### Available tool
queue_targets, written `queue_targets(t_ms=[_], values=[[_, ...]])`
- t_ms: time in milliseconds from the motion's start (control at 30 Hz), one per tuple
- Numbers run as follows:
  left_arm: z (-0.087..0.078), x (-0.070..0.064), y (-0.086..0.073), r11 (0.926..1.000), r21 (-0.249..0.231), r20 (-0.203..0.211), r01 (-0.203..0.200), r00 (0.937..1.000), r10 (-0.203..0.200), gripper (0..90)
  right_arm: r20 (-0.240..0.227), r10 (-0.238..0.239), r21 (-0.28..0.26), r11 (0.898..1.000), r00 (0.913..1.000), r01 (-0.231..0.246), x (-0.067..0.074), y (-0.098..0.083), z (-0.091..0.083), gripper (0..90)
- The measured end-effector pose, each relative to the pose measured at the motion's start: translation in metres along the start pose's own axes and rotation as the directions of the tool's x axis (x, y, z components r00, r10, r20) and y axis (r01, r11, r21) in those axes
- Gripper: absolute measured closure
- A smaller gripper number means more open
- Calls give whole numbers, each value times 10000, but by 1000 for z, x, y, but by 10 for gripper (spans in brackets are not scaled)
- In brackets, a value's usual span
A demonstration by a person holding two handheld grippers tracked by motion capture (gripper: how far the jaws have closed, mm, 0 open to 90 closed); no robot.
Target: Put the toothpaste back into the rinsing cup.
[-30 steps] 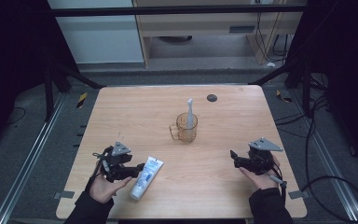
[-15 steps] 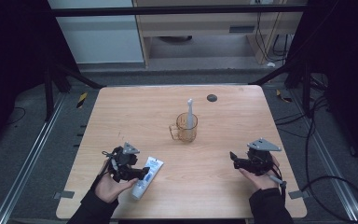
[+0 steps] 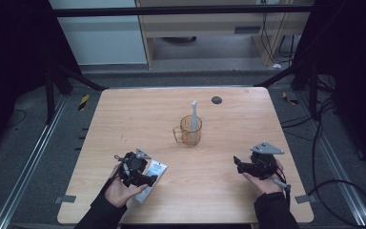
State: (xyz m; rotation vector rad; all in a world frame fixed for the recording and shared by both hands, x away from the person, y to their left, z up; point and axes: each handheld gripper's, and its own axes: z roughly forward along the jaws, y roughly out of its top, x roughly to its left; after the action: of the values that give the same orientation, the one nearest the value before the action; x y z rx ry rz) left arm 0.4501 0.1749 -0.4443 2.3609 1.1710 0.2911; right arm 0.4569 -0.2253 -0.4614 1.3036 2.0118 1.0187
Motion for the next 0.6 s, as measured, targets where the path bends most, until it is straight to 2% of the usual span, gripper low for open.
queue_targets(t_ms=[367, 433, 600], values=[[15, -3, 3, 9969, 779, -49, 80, 10000, -77, 385, -10, -94, 166, 9998, 10000, 94, 1, -2, 2, 198], [17, -3, 3, 9968, 765, -77, 228, 9997, -223, 385, -24, -128, 226, 9997, 9999, 128, 1, -3, 3, 200], [21, -1, 4, 9946, 991, -135, 292, 9995, -280, 384, -37, -208, 275, 9994, 9998, 209, 0, -4, 4, 202]])
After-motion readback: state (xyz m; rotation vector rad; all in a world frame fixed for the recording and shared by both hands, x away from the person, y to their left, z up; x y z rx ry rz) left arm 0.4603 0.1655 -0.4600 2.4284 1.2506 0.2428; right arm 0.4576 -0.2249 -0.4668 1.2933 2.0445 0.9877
